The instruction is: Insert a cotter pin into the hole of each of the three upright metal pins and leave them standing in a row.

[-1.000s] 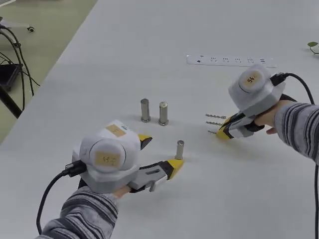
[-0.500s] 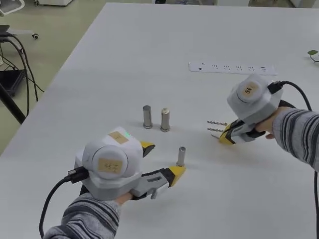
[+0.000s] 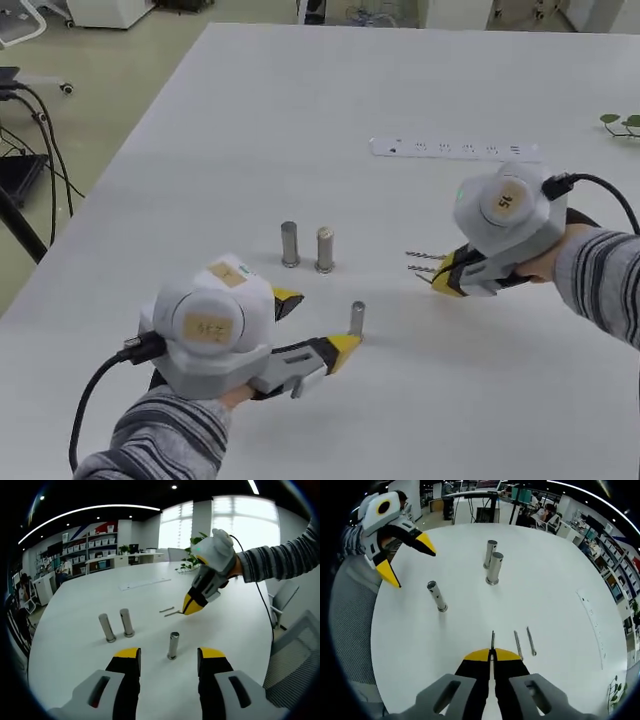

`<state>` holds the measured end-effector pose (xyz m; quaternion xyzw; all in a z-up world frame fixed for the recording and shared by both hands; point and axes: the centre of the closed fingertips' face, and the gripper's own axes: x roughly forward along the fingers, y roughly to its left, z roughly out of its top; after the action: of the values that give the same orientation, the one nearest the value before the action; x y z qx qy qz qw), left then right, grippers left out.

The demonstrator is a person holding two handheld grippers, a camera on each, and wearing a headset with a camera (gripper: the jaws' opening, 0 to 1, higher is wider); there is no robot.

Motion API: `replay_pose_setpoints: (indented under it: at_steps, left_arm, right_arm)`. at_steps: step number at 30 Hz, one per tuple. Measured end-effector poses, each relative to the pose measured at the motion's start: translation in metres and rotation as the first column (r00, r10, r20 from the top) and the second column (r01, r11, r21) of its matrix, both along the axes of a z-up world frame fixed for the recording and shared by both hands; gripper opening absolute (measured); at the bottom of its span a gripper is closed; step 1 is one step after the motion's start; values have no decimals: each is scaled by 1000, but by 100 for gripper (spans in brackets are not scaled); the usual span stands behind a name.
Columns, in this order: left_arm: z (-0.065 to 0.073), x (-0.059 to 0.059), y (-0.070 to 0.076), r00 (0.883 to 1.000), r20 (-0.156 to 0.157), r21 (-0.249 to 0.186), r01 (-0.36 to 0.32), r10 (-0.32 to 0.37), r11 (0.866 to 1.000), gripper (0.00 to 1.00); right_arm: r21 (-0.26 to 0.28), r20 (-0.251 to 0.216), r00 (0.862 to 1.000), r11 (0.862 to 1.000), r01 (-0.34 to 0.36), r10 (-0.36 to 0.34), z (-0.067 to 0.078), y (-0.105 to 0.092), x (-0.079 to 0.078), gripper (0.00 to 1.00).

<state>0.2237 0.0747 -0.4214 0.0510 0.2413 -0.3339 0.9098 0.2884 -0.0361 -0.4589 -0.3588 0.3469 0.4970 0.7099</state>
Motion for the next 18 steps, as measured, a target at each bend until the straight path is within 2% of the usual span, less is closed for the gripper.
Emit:
replay_pose_setpoints:
  at_steps: [5,10,18]
  left_arm:
    - [4,-3,-6,1000,-10,-10,29,-29,1000,39]
    - [9,-8,-13,998,-16,-21,58,-58,998,35]
    - [10,-13,-21,995,-27,-1,96,-96,995,30]
  right_arm:
    - [20,55,996,997,-74,72,10,10,-12,0]
    - [51,87,990,992,-117,113,19,20,-26,0]
    - [23,173,963,977,-213,206,27,29,-45,0]
